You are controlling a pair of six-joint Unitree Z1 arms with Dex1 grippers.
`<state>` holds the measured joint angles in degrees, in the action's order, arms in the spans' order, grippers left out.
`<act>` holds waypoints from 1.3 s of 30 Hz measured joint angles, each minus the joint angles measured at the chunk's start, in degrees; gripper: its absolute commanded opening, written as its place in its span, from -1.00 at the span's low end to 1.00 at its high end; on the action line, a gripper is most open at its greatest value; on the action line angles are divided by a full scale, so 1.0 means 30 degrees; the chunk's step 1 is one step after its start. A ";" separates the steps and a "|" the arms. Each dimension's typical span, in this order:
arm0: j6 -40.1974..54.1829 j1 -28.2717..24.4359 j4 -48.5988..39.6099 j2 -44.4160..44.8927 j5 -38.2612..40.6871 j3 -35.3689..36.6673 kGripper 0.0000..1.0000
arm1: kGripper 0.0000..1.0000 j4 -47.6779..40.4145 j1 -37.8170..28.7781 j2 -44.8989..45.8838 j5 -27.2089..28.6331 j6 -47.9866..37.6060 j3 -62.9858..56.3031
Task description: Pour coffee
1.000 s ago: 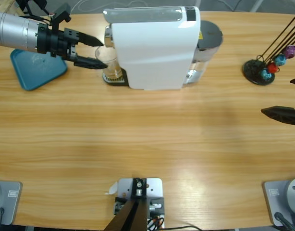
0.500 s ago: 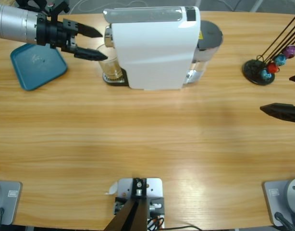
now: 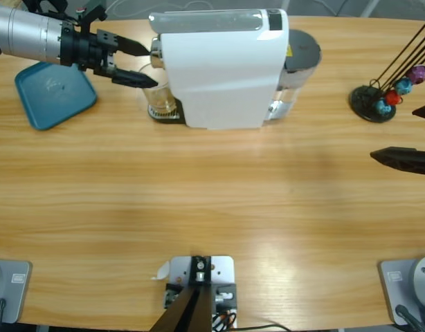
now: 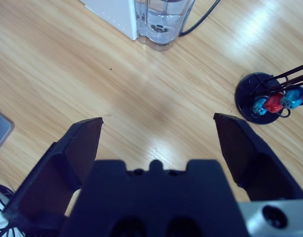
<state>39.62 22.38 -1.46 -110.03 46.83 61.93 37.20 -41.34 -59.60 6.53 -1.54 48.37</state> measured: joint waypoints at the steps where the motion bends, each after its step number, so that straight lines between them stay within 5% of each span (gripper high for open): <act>1: 0.0000 0.0000 0.0000 -0.0033 -0.0010 0.0014 0.93 | 1.00 0.0000 0.0000 0.0001 0.0000 0.0012 0.0000; 39: 0.0000 0.0504 0.0000 -0.0070 -0.1933 0.0205 0.93 | 1.00 0.0000 0.0000 0.0043 -0.0081 0.0124 0.0000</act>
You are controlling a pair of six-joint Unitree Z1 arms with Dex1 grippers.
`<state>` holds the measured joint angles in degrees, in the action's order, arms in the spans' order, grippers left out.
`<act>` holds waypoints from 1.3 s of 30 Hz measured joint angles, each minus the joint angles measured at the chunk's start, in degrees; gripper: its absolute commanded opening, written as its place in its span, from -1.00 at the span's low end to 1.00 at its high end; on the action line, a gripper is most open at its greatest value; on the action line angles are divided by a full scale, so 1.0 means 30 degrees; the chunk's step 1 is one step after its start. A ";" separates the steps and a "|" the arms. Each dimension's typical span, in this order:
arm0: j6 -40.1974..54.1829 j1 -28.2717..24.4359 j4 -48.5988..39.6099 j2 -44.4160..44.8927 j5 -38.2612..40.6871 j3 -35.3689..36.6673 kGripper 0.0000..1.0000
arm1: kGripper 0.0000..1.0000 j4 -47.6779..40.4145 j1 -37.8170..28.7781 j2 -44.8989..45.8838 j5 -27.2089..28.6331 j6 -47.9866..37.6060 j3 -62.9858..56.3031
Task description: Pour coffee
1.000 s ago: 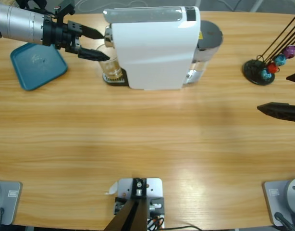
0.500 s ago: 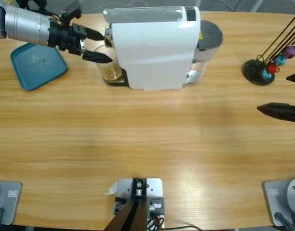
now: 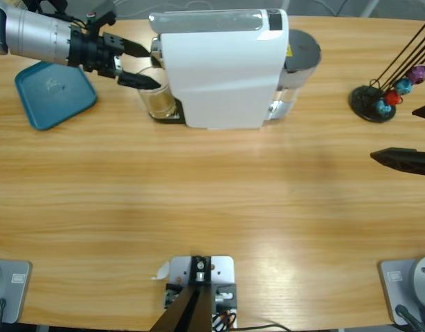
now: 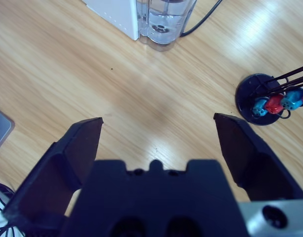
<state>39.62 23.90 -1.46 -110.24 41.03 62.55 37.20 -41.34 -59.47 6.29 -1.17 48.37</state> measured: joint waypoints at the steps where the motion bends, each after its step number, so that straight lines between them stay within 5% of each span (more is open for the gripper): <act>1: 0.0000 -0.0102 0.0000 0.0076 0.0000 0.0004 0.93 | 1.00 0.0000 0.0000 0.0000 0.0000 0.0000 0.0000; 18: -0.0116 -0.0386 0.0000 0.2414 -0.0002 -0.2904 0.93 | 1.00 0.0000 0.0000 0.0196 0.0000 0.0003 -0.0001; 39: -0.0116 0.0395 0.0376 0.1774 -0.0003 -0.2334 0.93 | 1.00 0.0000 -0.0001 0.0196 0.0000 0.0005 0.0000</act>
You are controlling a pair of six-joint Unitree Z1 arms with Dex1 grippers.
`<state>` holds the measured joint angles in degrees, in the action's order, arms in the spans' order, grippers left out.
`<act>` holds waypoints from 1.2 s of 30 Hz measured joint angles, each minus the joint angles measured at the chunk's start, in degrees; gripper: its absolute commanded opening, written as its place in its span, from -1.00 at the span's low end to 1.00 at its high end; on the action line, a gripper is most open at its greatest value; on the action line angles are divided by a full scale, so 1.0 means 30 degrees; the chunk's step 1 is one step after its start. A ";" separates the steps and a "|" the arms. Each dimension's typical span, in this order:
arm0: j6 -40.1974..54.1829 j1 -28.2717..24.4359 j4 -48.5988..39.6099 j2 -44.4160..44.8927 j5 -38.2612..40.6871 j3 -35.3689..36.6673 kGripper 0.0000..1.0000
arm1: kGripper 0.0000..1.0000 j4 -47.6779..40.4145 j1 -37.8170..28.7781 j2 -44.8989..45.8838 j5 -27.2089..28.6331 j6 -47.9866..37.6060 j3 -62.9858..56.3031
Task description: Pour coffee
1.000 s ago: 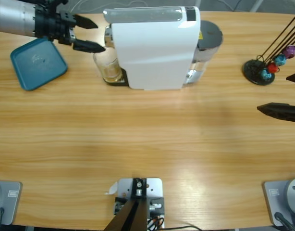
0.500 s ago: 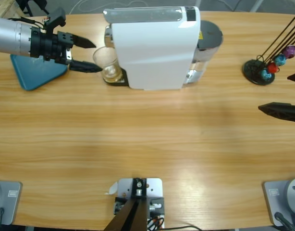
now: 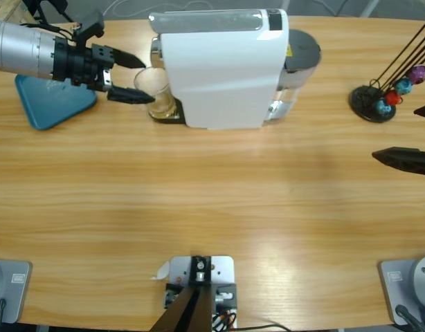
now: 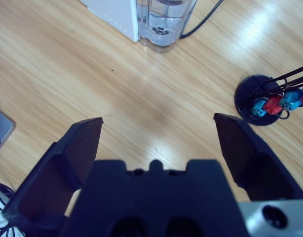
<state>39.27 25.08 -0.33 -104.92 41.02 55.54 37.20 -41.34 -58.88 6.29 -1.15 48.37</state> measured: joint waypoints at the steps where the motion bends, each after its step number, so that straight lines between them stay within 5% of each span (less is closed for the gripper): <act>1: 0.0000 0.0001 0.0012 -0.0092 0.0000 0.0012 0.93 | 1.00 0.0000 0.0000 0.0000 0.0000 0.0000 0.0000; 36: -0.0735 -0.0414 0.0057 0.0699 -0.0966 0.0265 0.93 | 1.00 0.0000 -0.0001 0.0260 0.0000 0.0047 -0.0006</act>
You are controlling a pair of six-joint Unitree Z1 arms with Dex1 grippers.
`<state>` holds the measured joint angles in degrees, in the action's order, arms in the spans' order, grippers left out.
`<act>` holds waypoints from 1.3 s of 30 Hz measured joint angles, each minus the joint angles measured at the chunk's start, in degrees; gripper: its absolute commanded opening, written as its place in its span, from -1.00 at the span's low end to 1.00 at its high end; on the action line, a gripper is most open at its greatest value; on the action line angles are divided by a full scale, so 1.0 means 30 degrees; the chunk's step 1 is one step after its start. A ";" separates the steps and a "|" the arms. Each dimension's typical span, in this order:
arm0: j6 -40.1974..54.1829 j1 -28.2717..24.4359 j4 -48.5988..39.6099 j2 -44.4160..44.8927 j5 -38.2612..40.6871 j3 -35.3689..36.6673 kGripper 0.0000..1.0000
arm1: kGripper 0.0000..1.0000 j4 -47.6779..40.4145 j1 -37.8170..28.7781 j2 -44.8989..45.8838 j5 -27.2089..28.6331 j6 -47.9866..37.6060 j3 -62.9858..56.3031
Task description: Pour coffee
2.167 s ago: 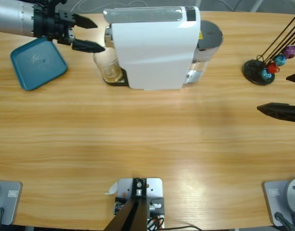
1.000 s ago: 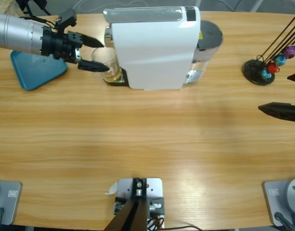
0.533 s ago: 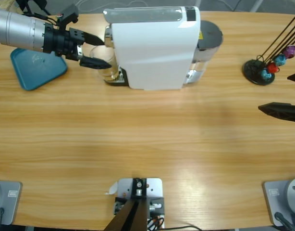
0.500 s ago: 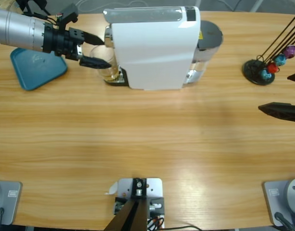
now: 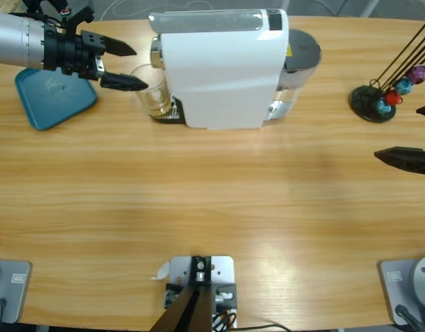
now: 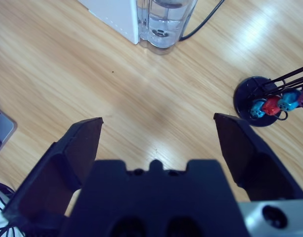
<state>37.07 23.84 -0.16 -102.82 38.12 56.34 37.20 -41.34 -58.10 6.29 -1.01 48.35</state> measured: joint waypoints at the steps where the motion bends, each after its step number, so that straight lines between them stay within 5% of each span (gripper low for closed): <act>1: 0.0000 -0.0001 0.0042 -0.0077 0.0000 0.0000 0.93 | 1.00 0.0000 0.0000 0.0012 0.0000 0.0000 0.0000; 39: 0.0000 0.0633 0.0800 -0.2312 0.0004 0.0526 0.93 | 1.00 0.0000 -0.0003 -0.0052 0.0000 0.0001 0.0001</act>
<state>37.07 25.74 2.24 -109.76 38.13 57.92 37.20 -41.35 -58.26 6.29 -1.01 48.36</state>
